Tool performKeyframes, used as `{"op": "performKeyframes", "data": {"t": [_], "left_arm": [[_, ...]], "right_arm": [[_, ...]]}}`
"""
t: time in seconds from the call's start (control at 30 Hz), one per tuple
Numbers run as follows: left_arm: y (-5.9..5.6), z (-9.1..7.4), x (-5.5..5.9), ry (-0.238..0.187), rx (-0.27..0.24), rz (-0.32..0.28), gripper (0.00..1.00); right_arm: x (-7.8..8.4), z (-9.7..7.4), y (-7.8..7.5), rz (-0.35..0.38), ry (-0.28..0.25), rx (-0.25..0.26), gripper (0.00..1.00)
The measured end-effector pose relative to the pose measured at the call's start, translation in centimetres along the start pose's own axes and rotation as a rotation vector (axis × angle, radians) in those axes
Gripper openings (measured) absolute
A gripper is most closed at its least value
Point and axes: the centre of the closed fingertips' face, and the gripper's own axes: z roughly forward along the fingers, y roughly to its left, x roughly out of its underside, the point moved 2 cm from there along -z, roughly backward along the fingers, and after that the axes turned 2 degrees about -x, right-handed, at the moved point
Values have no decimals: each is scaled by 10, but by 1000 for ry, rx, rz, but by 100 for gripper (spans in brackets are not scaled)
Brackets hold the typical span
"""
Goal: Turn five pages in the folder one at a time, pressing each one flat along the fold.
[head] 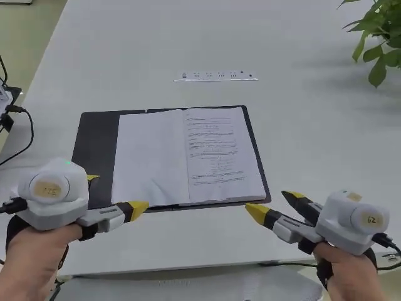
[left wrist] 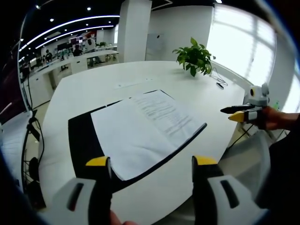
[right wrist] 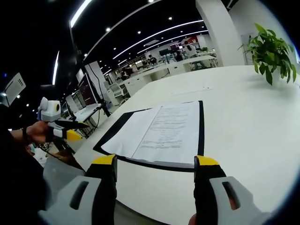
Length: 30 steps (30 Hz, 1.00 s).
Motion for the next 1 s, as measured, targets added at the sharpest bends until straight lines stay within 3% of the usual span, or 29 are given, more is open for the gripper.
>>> {"op": "performKeyframes", "data": {"t": [0.23, 0.37, 0.47, 0.63, 0.8, 1.0], "left_arm": [[-18, 12, -5, -4, 69, -23, 69], [-25, 20, -6, 20, 95, -1, 68], [-30, 26, -12, 4, 142, -71, 66], [-29, 38, -18, 25, 143, -30, 65], [-37, 51, -30, 21, 171, -19, 65], [-49, 73, -44, 24, 201, 20, 64]], "right_arm": [[7, -3, -4, 25, 5, 4, 66], [12, -4, -8, 45, 12, 3, 66], [15, -7, -11, 57, 12, 7, 66], [19, -13, -20, 109, -15, 26, 65], [26, -15, -27, 123, 1, 34, 65], [24, -18, -31, 126, 2, 42, 65]]}}
